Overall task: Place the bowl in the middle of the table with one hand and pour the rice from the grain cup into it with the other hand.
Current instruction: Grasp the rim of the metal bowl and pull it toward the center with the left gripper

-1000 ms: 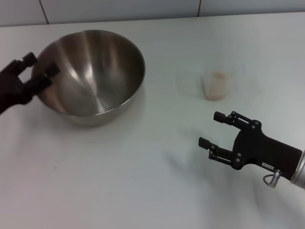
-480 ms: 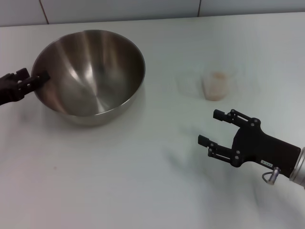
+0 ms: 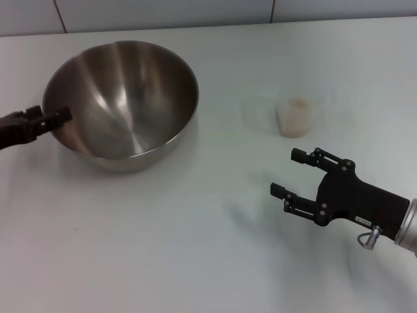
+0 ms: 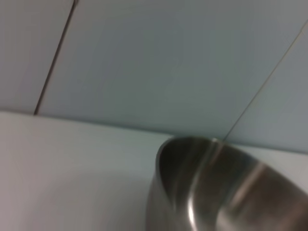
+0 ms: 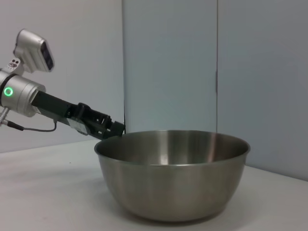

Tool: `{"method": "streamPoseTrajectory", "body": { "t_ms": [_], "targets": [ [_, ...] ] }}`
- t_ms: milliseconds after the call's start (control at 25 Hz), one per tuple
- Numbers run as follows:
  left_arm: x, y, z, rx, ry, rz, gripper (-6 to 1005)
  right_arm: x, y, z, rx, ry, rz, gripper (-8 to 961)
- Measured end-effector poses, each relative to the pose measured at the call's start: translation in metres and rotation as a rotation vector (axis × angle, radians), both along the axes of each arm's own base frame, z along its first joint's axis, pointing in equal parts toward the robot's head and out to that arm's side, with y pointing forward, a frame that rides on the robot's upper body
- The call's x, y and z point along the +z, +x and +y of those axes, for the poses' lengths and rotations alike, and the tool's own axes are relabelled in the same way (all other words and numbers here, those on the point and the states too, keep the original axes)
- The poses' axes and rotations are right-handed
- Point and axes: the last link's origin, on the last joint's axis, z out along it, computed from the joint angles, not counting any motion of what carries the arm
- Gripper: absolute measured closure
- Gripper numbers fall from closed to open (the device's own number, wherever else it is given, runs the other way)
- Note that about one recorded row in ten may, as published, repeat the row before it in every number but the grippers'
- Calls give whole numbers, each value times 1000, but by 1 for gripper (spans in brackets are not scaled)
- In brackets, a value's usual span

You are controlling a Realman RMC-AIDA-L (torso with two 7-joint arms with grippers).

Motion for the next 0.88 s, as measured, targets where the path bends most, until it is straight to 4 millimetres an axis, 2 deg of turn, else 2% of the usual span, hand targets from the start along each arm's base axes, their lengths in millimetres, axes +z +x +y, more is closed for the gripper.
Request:
{"method": "streamPoseTrajectory", "body": {
  "t_ms": [320, 520, 760, 880],
  "targets": [
    [-4, 11, 12, 66, -70, 76, 183, 0, -1, 3, 2, 0, -7, 192],
    [-3, 13, 14, 93, -76, 55, 184, 0, 0, 4, 1, 1, -10, 192],
    [-3, 23, 15, 56, -93, 94, 191, 1, 2, 5, -8, 5, -27, 191],
    [-1, 25, 16, 79, -93, 97, 342, 2, 3, 7, -13, 13, -29, 191]
  ]
}}
